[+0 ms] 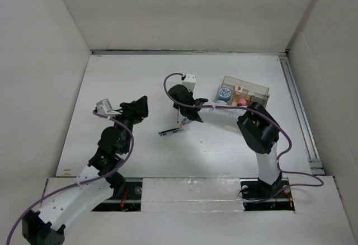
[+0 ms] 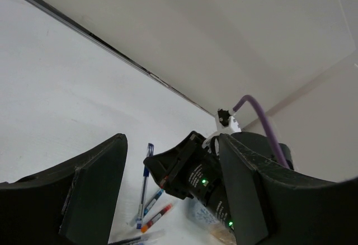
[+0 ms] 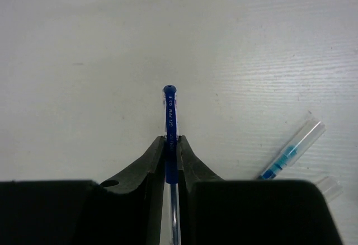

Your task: Organize the desk

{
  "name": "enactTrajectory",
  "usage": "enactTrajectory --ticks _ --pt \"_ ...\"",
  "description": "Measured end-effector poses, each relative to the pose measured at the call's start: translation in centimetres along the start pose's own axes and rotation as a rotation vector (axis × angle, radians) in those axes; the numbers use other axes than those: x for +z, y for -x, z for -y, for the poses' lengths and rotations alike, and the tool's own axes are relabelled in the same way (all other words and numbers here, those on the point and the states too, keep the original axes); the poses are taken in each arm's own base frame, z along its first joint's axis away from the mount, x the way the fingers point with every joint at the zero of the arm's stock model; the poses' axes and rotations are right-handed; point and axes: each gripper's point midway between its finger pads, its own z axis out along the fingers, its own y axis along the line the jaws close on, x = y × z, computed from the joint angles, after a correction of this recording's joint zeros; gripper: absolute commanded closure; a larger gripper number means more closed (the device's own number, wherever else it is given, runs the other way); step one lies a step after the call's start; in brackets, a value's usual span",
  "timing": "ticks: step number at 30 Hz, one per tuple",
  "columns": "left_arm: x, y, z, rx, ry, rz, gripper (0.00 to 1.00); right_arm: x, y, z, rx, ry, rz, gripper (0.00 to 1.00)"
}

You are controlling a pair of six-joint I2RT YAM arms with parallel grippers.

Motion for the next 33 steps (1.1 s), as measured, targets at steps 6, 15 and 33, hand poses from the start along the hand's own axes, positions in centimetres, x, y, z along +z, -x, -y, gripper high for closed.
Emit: enactTrajectory --ticks 6,15,33 --pt "0.1 -0.3 0.0 0.004 -0.001 -0.01 0.38 -0.3 2.2 -0.8 0.071 0.016 0.071 0.99" --pt "0.2 -0.7 -0.1 0.01 0.001 -0.02 0.38 -0.5 3.1 -0.4 0.127 -0.014 0.11 0.99" --pt "0.3 -1.3 0.1 0.014 -0.012 -0.043 0.38 -11.4 9.9 29.3 0.71 -0.413 0.309 0.97"
